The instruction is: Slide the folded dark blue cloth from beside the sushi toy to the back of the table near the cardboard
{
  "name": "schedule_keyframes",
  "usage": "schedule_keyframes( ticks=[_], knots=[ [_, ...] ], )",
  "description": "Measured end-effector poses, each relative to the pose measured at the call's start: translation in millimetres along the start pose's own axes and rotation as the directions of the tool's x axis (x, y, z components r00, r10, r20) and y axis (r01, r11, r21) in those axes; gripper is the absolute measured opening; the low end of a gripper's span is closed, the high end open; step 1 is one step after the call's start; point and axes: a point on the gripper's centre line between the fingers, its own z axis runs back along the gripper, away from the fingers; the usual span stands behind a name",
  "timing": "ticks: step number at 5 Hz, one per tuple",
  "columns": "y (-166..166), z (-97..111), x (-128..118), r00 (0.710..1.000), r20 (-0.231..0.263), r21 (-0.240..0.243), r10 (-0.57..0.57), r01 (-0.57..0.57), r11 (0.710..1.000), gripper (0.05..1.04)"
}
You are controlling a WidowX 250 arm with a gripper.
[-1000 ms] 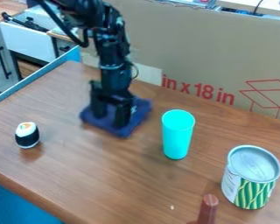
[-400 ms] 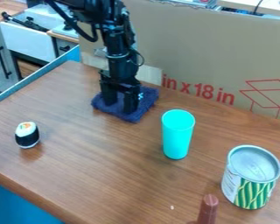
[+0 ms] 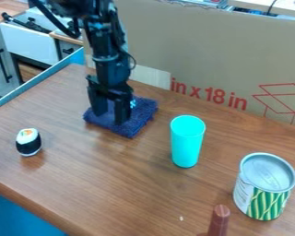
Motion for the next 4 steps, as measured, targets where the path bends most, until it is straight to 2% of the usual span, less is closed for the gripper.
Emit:
schedule_keyframes(
  ticks=[1,3,4],
  knots=[
    [1,12,-11,1.000,-0.006,0.014,-0.009,0.009,1.000,1.000],
    [1,37,-36,1.000,-0.009,0.089,-0.029,0.029,0.996,1.000],
    [2,45,-49,0.999,-0.019,0.126,0.028,-0.025,0.992,1.000]
  ],
)
